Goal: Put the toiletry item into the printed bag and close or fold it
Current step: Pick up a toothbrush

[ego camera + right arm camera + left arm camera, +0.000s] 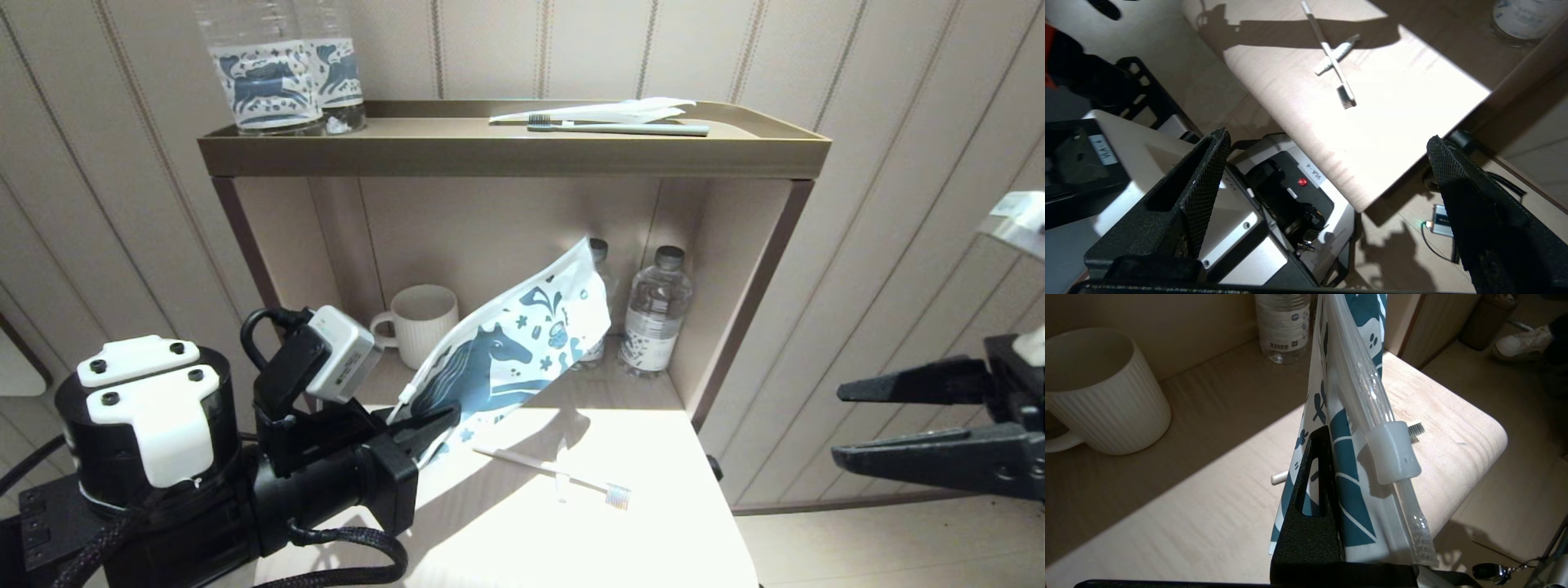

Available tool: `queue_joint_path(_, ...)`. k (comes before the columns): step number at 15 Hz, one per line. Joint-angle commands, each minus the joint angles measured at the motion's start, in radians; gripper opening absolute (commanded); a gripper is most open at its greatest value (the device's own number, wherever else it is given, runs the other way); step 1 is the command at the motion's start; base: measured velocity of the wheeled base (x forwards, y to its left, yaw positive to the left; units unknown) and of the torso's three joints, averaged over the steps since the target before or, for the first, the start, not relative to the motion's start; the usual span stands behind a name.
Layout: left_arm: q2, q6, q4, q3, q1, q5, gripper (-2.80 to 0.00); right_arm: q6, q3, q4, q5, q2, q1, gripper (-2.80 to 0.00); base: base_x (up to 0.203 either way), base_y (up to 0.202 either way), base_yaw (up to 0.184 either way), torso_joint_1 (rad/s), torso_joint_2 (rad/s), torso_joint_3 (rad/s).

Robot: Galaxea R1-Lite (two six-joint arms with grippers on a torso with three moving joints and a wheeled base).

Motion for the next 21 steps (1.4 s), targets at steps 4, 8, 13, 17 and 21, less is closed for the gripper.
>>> queue_joint_path(4,-0.001,-0.021,-0.005,0.007,0.000,0.048,-2.80,-0.002,0.014,0.002,-0.107,0.046,0.097,0.00,0.000,0.000,0.000,0.000,0.00,0.000)
queue_joint_path(8,-0.009,-0.028,-0.007,0.031,-0.001,0.075,-2.80,0.000,0.004,0.002,-0.189,0.080,0.147,-2.80,0.000,0.000,0.000,0.000,0.00,0.000)
queue_joint_path(13,-0.027,-0.044,-0.007,0.030,-0.001,0.078,-2.80,0.001,-0.007,0.010,-0.258,0.135,0.244,-2.80,0.000,0.000,0.000,0.000,0.00,0.000)
queue_joint_path(17,-0.026,-0.055,-0.007,0.025,-0.001,0.126,-2.80,0.013,-0.041,0.007,-0.330,0.283,0.381,-2.80,0.000,0.000,0.000,0.000,0.00,0.000)
queue_joint_path(21,-0.023,-0.073,-0.007,0.023,-0.001,0.133,-2.80,-0.091,-0.094,0.010,-0.467,0.391,0.431,0.00,0.000,0.000,0.000,0.000,0.00,0.000)
